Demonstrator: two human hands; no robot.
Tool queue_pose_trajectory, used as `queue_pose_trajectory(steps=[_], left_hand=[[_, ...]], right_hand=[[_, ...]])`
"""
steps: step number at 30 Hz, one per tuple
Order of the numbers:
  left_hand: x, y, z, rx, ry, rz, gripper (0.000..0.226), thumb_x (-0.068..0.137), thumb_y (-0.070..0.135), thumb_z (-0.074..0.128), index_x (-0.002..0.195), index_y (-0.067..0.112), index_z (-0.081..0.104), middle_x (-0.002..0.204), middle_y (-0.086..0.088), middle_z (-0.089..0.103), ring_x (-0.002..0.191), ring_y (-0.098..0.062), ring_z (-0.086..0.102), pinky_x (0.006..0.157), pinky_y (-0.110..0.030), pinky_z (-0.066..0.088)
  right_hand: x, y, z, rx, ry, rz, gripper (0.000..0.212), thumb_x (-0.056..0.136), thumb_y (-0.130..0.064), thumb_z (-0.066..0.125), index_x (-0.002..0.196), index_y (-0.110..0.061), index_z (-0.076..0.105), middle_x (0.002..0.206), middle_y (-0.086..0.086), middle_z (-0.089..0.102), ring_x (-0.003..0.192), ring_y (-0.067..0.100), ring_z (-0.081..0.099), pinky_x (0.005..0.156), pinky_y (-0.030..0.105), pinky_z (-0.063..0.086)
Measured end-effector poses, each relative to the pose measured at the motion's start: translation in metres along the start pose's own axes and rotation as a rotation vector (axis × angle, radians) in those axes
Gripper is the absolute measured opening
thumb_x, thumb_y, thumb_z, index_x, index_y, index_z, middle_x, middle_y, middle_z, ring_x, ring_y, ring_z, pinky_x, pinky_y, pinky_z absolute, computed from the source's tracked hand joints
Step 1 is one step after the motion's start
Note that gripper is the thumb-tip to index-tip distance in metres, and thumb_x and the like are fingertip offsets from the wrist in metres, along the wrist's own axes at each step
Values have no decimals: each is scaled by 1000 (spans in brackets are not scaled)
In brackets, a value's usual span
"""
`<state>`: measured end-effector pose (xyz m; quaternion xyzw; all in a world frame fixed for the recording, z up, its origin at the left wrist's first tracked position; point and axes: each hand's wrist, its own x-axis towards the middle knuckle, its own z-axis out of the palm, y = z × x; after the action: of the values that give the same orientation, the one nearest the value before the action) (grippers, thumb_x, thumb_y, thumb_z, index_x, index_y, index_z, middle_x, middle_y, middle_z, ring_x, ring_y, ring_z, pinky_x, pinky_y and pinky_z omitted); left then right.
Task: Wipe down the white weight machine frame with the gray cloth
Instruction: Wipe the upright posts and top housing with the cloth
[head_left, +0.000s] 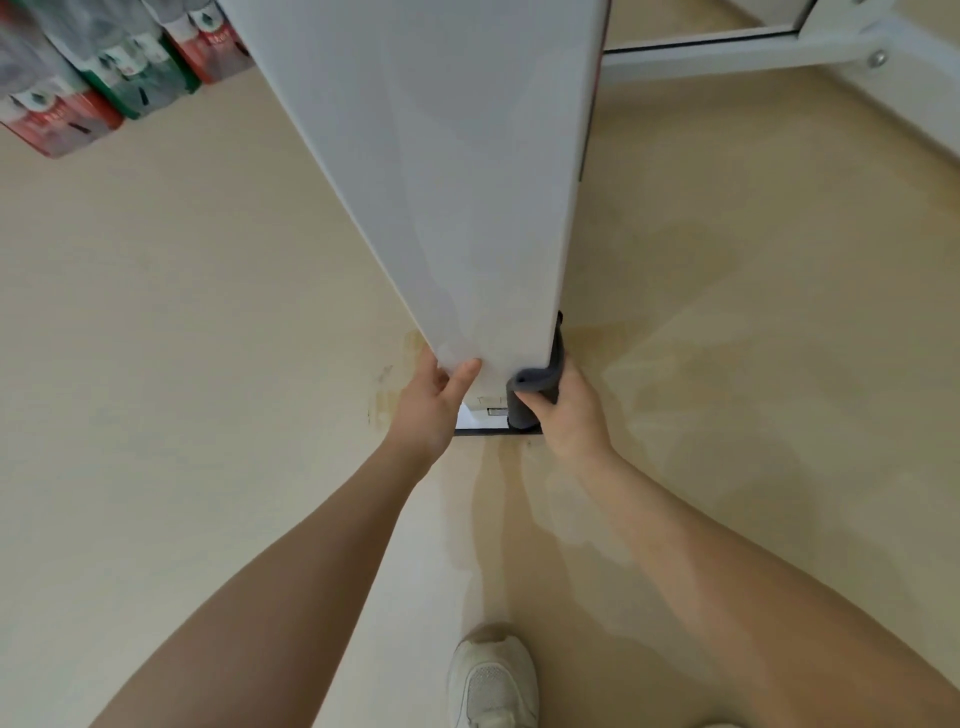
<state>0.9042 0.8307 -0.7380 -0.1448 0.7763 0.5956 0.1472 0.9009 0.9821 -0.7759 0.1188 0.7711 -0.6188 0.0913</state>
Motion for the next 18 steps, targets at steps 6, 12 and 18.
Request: queue_pose_trajectory(steps=[6, 12, 18], left_hand=[[-13, 17, 2, -14, 21, -34, 26, 92, 35, 51, 117, 30, 51, 96, 22, 63, 86, 18, 56, 63, 1, 40], [-33, 70, -4, 21, 161, 102, 25, 83, 29, 64, 105, 33, 52, 105, 16, 59, 102, -2, 55, 75, -14, 43], [-51, 107, -21, -31, 262, 338, 44, 82, 33, 64, 115, 52, 42, 120, 20, 53, 102, 6, 53, 86, -21, 44]], right_hand=[[-24, -68, -17, 66, 73, -222, 57, 78, -32, 72, 128, -22, 47, 100, -18, 64, 89, -5, 59, 74, 10, 44], [-36, -149, -36, 8, 182, -527, 65, 78, -38, 69, 132, -15, 44, 121, -2, 58, 111, 4, 54, 89, 16, 44], [-37, -126, -32, -118, 114, -380, 65, 80, -38, 69, 134, -13, 43, 122, -3, 51, 114, 12, 50, 86, 14, 41]])
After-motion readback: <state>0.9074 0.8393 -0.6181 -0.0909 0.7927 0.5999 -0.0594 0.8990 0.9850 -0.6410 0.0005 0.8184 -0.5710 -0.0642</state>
